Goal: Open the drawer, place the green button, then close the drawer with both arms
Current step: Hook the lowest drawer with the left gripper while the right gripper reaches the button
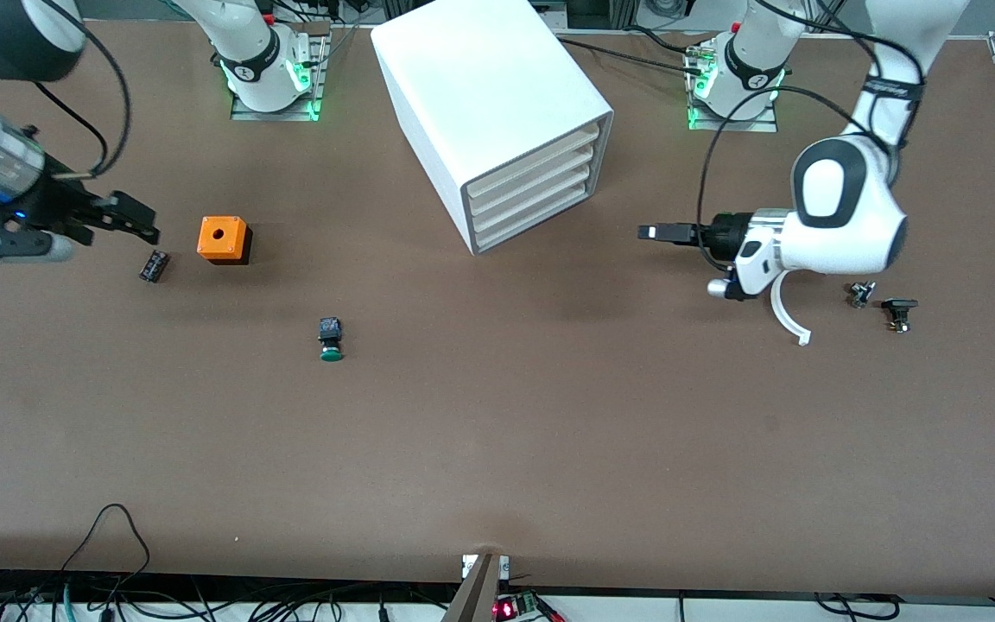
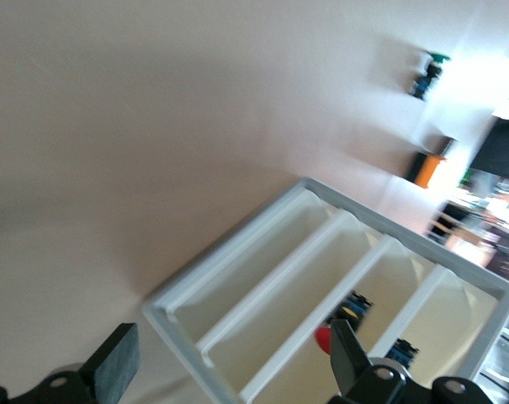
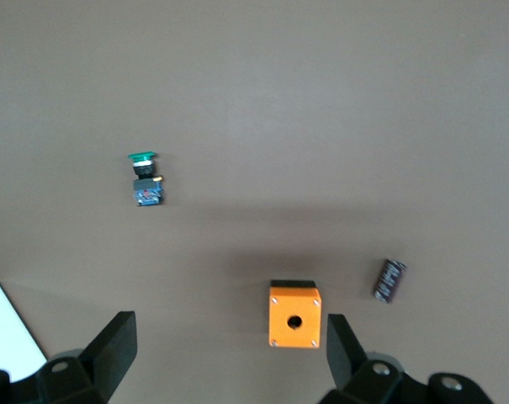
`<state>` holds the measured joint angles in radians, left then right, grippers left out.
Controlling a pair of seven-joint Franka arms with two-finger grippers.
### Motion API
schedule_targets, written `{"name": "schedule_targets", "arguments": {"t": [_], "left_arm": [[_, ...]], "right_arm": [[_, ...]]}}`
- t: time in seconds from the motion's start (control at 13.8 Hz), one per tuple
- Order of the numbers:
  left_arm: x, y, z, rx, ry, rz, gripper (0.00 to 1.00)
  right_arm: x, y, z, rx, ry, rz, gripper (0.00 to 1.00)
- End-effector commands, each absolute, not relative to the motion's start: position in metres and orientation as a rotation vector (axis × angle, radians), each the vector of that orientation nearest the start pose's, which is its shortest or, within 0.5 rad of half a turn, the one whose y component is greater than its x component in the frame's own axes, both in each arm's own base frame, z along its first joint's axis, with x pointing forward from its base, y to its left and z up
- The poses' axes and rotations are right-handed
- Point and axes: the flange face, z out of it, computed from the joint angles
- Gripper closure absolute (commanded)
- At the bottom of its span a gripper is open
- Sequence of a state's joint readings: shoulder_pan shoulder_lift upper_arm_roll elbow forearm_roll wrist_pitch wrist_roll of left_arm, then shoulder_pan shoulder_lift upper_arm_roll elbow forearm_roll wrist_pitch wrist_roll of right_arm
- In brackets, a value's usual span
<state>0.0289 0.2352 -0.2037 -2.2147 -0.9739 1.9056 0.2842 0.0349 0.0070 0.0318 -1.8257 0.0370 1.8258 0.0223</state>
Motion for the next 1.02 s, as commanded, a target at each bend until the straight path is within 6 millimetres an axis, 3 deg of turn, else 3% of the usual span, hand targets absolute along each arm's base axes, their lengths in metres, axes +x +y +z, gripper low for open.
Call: {"name": "schedule_targets", "arguments": {"t": [0.0, 0.15, 0.22, 0.29, 0.51, 0.8, 0.95], "left_arm": [[0.456, -0.178, 0.216, 2.058, 0.107, -0.547, 0.00], [0.436, -0.201, 0.186, 1.965, 0.096, -0.525, 0.00], [0.431, -0.210, 0.178, 1.952, 0.090, -0.532, 0.00], [0.427, -0.215, 0.173, 1.956, 0.081, -0.540, 0.01], [0.413, -0.237, 0.159, 1.998, 0.026, -0.548, 0.07], [0.391, -0.268, 0.149, 2.059, -0.035, -0.557, 0.23], [0.377, -0.282, 0.143, 2.067, -0.060, -0.585, 0.29]], "right_arm": [[0.579, 0.085, 0.487, -3.085, -0.155, 0.014, 0.00], [0.585, 0.119, 0.464, -3.078, -0.263, 0.008, 0.00], [0.584, 0.150, 0.456, -3.073, -0.316, -0.006, 0.00], [0.584, 0.168, 0.444, -3.075, -0.322, -0.002, 0.00], [0.592, 0.188, 0.404, -3.075, -0.260, -0.006, 0.00], [0.600, 0.182, 0.339, -3.121, 0.015, 0.120, 0.00], [0.601, 0.181, 0.308, -3.130, 0.070, 0.188, 0.00]]}}
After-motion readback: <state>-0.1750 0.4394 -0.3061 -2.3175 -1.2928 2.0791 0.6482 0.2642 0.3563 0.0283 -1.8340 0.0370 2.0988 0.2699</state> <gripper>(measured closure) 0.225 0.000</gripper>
